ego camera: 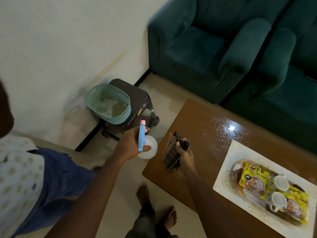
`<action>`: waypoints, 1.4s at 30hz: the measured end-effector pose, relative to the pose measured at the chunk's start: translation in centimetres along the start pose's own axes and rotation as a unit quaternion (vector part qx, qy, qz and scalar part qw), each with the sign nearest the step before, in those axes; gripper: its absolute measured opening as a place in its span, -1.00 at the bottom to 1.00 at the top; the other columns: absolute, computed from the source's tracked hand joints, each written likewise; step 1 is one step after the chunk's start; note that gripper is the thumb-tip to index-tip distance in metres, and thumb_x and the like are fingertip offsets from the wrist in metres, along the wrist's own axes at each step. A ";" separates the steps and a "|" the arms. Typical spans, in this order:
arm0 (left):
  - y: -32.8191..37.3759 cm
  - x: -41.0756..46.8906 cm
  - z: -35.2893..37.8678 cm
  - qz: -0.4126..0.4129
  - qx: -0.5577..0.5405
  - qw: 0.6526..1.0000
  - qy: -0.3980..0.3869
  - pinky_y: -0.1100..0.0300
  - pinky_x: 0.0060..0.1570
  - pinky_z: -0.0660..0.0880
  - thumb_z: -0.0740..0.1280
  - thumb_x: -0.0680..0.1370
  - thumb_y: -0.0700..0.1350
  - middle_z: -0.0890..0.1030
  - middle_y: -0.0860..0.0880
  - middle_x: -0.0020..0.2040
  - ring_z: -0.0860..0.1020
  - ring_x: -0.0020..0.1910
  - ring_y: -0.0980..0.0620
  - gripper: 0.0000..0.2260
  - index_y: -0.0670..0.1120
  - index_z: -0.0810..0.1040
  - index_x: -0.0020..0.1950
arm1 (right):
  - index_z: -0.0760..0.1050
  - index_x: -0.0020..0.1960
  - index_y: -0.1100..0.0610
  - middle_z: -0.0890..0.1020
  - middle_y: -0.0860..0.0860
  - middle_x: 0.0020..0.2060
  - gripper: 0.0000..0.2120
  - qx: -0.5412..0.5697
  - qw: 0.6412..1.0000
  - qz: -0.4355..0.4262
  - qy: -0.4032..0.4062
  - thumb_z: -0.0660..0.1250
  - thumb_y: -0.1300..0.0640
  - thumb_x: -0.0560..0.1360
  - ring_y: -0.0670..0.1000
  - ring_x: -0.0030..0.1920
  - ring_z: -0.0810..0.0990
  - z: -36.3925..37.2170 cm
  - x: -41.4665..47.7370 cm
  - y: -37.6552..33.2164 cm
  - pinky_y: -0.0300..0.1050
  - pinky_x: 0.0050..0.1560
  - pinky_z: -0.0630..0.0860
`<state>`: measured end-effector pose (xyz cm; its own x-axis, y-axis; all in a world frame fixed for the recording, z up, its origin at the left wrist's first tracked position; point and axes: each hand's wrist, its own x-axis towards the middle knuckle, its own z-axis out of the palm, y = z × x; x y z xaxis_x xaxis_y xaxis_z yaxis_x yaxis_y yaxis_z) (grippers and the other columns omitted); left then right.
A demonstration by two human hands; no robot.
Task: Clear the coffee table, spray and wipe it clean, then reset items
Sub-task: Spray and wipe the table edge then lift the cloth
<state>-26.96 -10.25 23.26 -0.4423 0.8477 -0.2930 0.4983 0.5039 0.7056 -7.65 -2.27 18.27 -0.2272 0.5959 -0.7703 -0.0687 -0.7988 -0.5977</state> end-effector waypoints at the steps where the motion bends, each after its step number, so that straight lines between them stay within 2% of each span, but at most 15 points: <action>1: -0.2 0.4 -0.8 0.009 0.011 1.000 -0.001 0.33 0.05 0.41 0.60 0.32 -0.06 0.61 -0.04 0.09 0.51 -0.01 0.13 -0.39 -0.16 0.49 0.30 | 0.40 0.38 0.09 0.62 0.10 0.19 -0.58 -0.009 1.000 -0.005 0.002 0.36 0.09 0.55 0.19 0.19 0.58 0.7 0.2 -0.2 0.32 0.26 0.47; 5: -0.9 2.1 -3.6 0.021 0.018 1.000 0.000 0.31 0.08 0.44 0.62 0.30 -0.08 0.55 0.11 0.02 0.51 -0.08 0.26 -0.41 -0.11 0.52 0.28 | 0.47 0.31 0.08 0.65 0.10 0.07 -0.71 -0.039 0.998 -0.047 0.002 0.32 0.15 0.59 0.17 0.09 0.62 3.9 0.7 -1.2 0.20 0.17 0.55; 9: -1.2 3.7 -5.8 0.036 -0.008 0.999 0.017 0.39 0.03 0.41 0.63 0.28 -0.11 0.58 0.10 0.05 0.54 0.01 0.18 -0.40 -0.07 0.53 0.28 | 0.52 0.23 0.03 0.65 0.07 0.08 -0.79 -0.080 0.994 -0.080 0.004 0.31 0.12 0.60 0.15 0.12 0.60 7.3 1.7 -2.0 0.26 0.22 0.51; 14: -1.9 6.0 -8.1 0.017 -0.039 0.997 0.062 0.16 0.09 0.51 0.64 0.27 -0.10 0.63 0.04 0.07 0.59 0.05 0.06 -0.41 0.01 0.53 0.26 | 0.51 0.26 -0.03 0.64 0.00 0.11 -0.76 -0.152 0.982 -0.110 -0.027 0.32 0.04 0.60 0.07 0.13 0.59 11.2 2.8 -3.2 0.22 0.26 0.49; 17: -2.1 7.1 -9.6 0.003 -0.054 0.995 0.083 0.21 0.05 0.51 0.63 0.28 -0.14 0.64 0.00 0.07 0.60 0.02 0.06 -0.43 -0.04 0.54 0.25 | 0.49 0.32 -0.03 0.62 -0.05 0.17 -0.70 -0.198 0.972 -0.119 -0.048 0.30 0.02 0.60 0.03 0.19 0.56 12.7 3.6 -4.1 0.10 0.26 0.49; 20: -2.2 8.3 -11.7 -0.006 -0.062 0.992 0.109 0.37 -0.03 0.49 0.63 0.28 -0.17 0.67 -0.01 0.03 0.61 -0.03 0.12 -0.47 -0.02 0.56 0.19 | 0.48 0.35 0.01 0.63 -0.04 0.11 -0.70 -0.244 0.956 -0.138 -0.081 0.26 0.06 0.63 0.05 0.13 0.58 14.5 4.6 -6.0 -0.13 -0.04 0.51; 22: -2.3 9.1 -13.2 -0.014 -0.072 0.989 0.127 0.39 -0.08 0.48 0.62 0.28 -0.18 0.67 -0.02 0.01 0.61 -0.04 0.12 -0.48 -0.04 0.58 0.20 | 0.49 0.32 0.01 0.64 0.00 0.01 -0.74 -0.274 0.945 -0.148 -0.099 0.23 0.08 0.64 0.09 0.06 0.58 15.9 5.1 -7.2 0.02 -0.10 0.53; 23: -2.3 9.6 -13.9 -0.021 -0.076 0.987 0.138 0.34 -0.06 0.50 0.62 0.28 -0.17 0.66 -0.01 0.02 0.61 -0.03 0.11 -0.47 -0.04 0.58 0.21 | 0.49 0.31 0.01 0.63 0.02 0.02 -0.75 -0.280 0.943 -0.145 -0.109 0.22 0.11 0.65 0.07 0.02 0.57 16.6 5.3 -7.7 0.16 -0.01 0.52; 25: -2.4 10.5 -15.2 -0.029 -0.072 0.985 0.153 0.30 -0.06 0.50 0.63 0.28 -0.14 0.66 0.00 0.02 0.61 -0.01 0.09 -0.49 0.02 0.58 0.18 | 0.50 0.28 0.01 0.63 0.10 0.04 -0.76 -0.282 0.941 -0.146 -0.119 0.23 0.15 0.64 0.11 -0.11 0.58 18.0 5.9 -8.2 0.22 0.13 0.47; 28: -3.2 12.3 -17.1 -0.033 -0.058 0.985 0.162 0.38 -0.12 0.42 0.62 0.29 -0.13 0.65 -0.04 -0.01 0.59 -0.06 0.08 -0.53 0.08 0.55 0.12 | 0.52 0.23 -0.02 0.65 0.00 0.06 -0.78 -0.267 0.941 -0.158 -0.132 0.27 0.17 0.62 -0.08 -0.10 0.56 20.5 7.6 -8.5 0.06 0.07 0.54; 30: -4.3 13.8 -18.4 -0.043 -0.043 0.983 0.173 0.40 -0.15 0.41 0.61 0.30 -0.13 0.64 -0.06 0.01 0.58 -0.07 0.05 -0.55 -0.02 0.57 0.13 | 0.53 0.13 -0.10 0.64 -0.09 0.00 -0.78 -0.258 0.942 -0.154 -0.147 0.28 0.20 0.61 -0.09 -0.04 0.57 22.4 8.9 -8.3 -0.09 0.03 0.54; 32: -5.5 15.2 -19.5 -0.059 -0.038 0.982 0.178 0.34 -0.16 0.43 0.61 0.30 -0.14 0.64 -0.08 0.01 0.59 -0.06 -0.02 -0.53 -0.12 0.57 0.15 | 0.51 0.01 -0.21 0.63 -0.16 -0.03 -0.71 -0.259 0.940 -0.158 -0.157 0.29 0.21 0.61 -0.06 0.03 0.59 24.4 10.1 -7.8 -0.12 0.07 0.51; 36: -8.7 18.2 -21.0 -0.071 -0.028 0.983 0.169 0.17 -0.07 0.50 0.62 0.29 -0.11 0.64 -0.09 0.02 0.59 -0.02 -0.08 -0.51 -0.11 0.57 0.16 | 0.56 0.02 -0.20 0.64 -0.26 -0.09 -0.76 -0.257 0.939 -0.156 -0.165 0.31 0.17 0.60 -0.26 -0.05 0.59 27.9 13.2 -6.4 -0.36 -0.08 0.47; 39: -11.0 20.0 -21.4 -0.069 -0.014 0.984 0.162 0.08 -0.02 0.51 0.62 0.30 -0.10 0.63 -0.10 0.03 0.59 -0.02 -0.10 -0.51 -0.09 0.56 0.18 | 0.58 0.19 -0.08 0.67 -0.17 -0.01 -0.80 -0.284 0.930 -0.167 -0.162 0.31 0.09 0.60 -0.14 0.01 0.61 30.0 15.4 -5.0 -0.15 0.05 0.55; 42: -13.3 21.7 -21.5 -0.080 -0.008 0.984 0.157 0.17 -0.12 0.48 0.61 0.30 -0.14 0.62 -0.12 -0.02 0.58 -0.08 -0.09 -0.52 -0.14 0.56 0.16 | 0.56 0.24 -0.03 0.66 -0.10 0.06 -0.77 -0.311 0.922 -0.178 -0.149 0.29 0.07 0.61 -0.07 0.05 0.60 31.8 17.5 -3.7 -0.08 0.11 0.53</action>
<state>-59.21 -2.15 21.37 -0.7241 0.6633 -0.1891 0.3926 0.6218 0.6777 -42.23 8.44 14.07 -0.5603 0.6879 -0.4614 0.3589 -0.3004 -0.8837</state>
